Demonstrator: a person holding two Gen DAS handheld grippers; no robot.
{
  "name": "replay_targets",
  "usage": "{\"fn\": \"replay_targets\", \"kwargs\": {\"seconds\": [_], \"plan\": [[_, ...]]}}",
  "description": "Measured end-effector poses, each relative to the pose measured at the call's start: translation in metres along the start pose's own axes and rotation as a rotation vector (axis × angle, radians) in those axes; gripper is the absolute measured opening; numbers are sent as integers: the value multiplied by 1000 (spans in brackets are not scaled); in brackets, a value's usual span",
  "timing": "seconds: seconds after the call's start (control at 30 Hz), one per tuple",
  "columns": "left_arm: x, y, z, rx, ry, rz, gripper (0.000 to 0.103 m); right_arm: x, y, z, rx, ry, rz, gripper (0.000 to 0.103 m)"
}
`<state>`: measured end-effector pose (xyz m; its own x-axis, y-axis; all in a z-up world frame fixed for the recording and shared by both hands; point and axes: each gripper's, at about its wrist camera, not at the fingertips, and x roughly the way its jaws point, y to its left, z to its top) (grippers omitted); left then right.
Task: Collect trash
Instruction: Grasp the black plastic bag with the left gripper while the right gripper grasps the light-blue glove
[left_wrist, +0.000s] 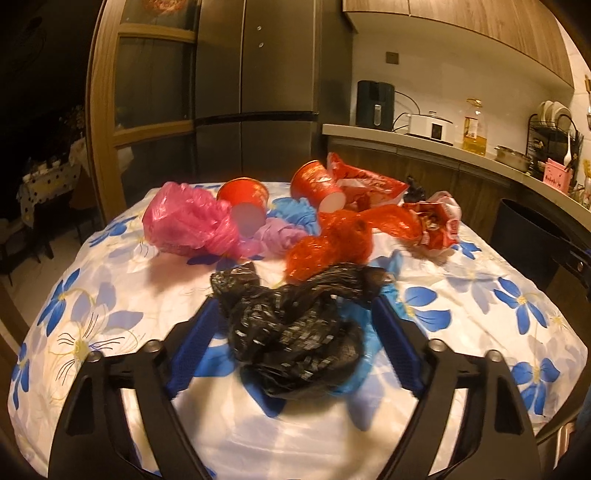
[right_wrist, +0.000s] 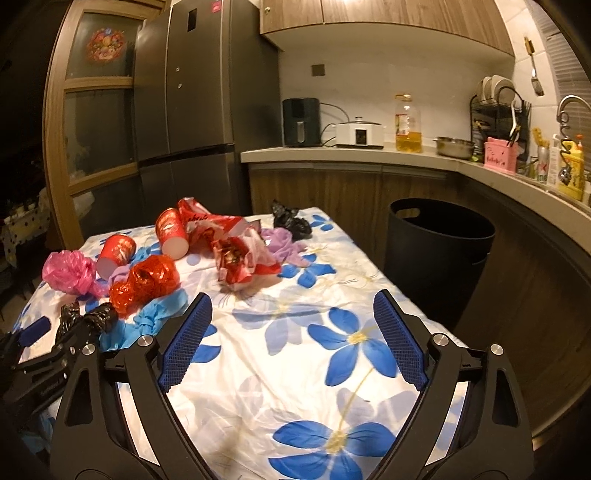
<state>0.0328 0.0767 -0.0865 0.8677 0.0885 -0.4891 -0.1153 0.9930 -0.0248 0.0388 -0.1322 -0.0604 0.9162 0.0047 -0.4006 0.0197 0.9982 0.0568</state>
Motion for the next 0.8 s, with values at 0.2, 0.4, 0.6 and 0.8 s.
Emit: {"fn": "replay_targets", "kwargs": {"seconds": [0.2,0.4,0.6,0.8], "plan": [[9,7,1,0,21,5,74,12,13,-6,-9,15,52,88],[17,10,-5,6,67,-30,50,20,31,-12,-28,30,112,88],[15,18,-4,-21,69,-39,26,27,53,-21,-59,46,185,82],[-1,28,5,-79,9,-42,23,42,80,-34,-71,94,286,75]]}}
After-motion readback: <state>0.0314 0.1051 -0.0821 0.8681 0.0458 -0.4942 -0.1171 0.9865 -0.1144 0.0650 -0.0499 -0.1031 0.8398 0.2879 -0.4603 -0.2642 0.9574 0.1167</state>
